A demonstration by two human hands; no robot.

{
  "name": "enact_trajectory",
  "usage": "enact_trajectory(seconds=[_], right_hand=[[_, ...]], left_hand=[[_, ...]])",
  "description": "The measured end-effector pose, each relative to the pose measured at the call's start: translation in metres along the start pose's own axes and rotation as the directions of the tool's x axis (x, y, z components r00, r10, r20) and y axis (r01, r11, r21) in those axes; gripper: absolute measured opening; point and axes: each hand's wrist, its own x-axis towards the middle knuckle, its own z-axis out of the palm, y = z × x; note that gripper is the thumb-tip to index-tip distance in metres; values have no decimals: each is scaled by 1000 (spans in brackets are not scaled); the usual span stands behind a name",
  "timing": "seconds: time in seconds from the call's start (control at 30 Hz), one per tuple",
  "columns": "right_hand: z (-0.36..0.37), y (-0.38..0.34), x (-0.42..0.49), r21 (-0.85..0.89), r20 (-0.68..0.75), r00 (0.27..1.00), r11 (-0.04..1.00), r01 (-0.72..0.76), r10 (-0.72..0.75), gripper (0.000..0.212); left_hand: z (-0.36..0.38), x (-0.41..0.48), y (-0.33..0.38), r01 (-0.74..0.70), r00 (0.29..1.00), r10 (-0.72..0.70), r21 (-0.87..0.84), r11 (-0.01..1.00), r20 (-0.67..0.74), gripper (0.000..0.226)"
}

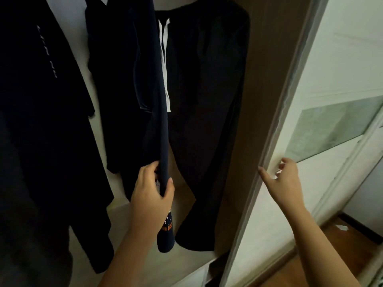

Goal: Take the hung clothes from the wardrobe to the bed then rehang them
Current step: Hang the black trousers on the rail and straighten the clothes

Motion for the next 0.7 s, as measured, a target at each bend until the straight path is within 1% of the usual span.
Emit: enact_trajectory(seconds=[0.07, 0.1, 0.17, 0.37, 0.5, 0.6, 0.7], right_hand=[[0, 1, 7, -47, 68, 997, 999, -18, 21, 55], [0, 1, 8, -65, 83, 996, 998, -22, 27, 49], [-1, 1, 9, -91, 85, 996, 996, -10, 18, 45], [1, -4, 1, -124, 49, 999, 992, 7, -1, 46], [8, -14, -16, -100, 44, 998, 994, 46, -42, 47], [14, -28, -37, -89, 53, 994, 991, 103, -98, 50], [21, -45, -62, -86, 78, 984, 982, 169, -162, 53]], left_hand=[[-4, -2, -1, 6, 1000, -5, -19, 1000, 22, 39], [-6, -4, -2, 5, 1000, -4, -28, 1000, 28, 38], [-11, -7, -5, 2, 999, -1, -31, 1000, 32, 37], [-27, -25, -11, -6, 1000, 5, 17, 1000, 18, 42], [-44, -35, -17, -54, 999, 54, 106, 993, -1, 33], [-60, -42, -26, -8, 1000, 8, 159, 987, 2, 21], [-74, -52, -33, 11, 1000, -10, 190, 982, -10, 19]])
